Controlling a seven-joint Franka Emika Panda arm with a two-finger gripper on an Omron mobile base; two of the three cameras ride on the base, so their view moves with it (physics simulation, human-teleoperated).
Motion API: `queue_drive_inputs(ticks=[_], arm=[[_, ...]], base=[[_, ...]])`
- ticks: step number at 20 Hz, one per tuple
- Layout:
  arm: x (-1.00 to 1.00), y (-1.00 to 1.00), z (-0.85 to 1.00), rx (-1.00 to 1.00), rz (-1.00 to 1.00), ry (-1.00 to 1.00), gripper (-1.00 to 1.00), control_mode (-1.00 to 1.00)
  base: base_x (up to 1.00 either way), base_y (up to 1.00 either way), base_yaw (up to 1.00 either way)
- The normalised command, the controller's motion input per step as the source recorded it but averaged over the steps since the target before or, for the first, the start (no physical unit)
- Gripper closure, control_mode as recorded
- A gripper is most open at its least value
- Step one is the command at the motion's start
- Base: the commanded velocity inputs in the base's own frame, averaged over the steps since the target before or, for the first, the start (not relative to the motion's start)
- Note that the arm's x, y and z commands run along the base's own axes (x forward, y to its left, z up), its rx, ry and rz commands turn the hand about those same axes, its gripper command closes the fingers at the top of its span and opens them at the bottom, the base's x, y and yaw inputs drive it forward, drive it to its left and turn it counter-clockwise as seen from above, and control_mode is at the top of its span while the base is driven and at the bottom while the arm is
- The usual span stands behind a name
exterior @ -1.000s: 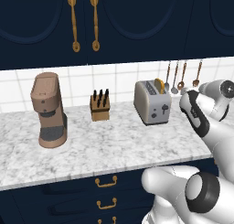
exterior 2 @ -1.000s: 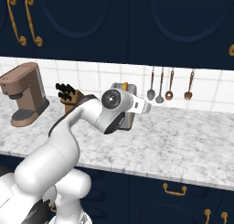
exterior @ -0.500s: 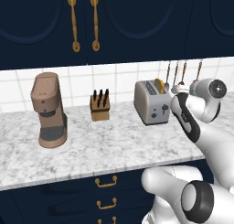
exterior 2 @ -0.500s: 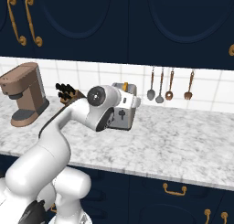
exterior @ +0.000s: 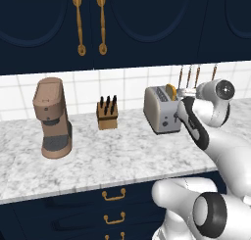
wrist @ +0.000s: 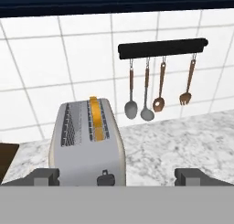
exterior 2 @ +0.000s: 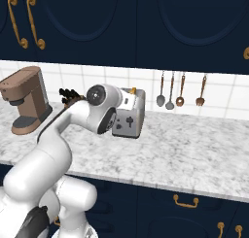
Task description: Start the toaster. Once the lever pops up, take the bread to the plate on the dining counter.
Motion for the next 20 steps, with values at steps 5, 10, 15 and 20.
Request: queue_drive_inputs(ticks=[5, 10, 15, 20], arm=[[0.16, 0.11, -0.03, -0.01, 0.05, 0.15, -1.0, -1.0], [0.08, 0.04, -0.03, 0.02, 0.1, -0.02, -1.0, -1.0], [0.3, 0.0, -0.07, 0.03, 0.03, 0.0, -1.0, -1.0], [0.43, 0.0, -0.01, 0.0, 0.0, 0.13, -1.0, -1.0]], base=[[0.0, 0.0, 0.0], [0.0, 0.0, 0.0], [0.0, 0.0, 0.0], [0.0, 0.0, 0.0]])
